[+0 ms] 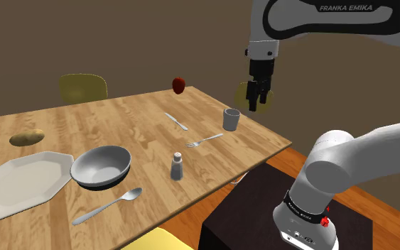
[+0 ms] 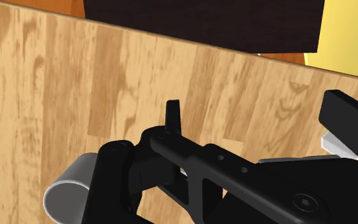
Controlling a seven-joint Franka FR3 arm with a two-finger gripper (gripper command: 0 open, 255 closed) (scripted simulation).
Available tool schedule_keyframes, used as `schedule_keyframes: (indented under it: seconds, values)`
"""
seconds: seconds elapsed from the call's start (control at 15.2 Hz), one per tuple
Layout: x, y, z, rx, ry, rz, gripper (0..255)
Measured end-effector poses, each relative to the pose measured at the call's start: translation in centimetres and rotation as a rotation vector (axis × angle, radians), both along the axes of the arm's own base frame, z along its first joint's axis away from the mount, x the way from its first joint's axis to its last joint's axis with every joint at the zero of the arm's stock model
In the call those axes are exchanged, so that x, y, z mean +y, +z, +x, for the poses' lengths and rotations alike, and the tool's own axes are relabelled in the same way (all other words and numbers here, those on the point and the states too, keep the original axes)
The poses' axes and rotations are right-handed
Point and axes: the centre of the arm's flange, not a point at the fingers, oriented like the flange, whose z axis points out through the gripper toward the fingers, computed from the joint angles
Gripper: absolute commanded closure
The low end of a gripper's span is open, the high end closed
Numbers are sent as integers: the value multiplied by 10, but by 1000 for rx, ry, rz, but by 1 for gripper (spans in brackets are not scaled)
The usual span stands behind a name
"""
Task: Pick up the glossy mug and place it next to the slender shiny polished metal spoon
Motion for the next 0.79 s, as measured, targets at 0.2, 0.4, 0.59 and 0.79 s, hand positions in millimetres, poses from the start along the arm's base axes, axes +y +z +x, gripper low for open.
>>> schedule_keyframes:
  seconds: [0.2,0.4,0.59,0.79]
  values:
    - [-7,-10,6,-8,4,-2,0]
    - [-27,-32,30,-26,13,-6,0]
    - [-51,-51,48,-46,23,-11,0]
    - [-71,-72,68,-66,34,-16,0]
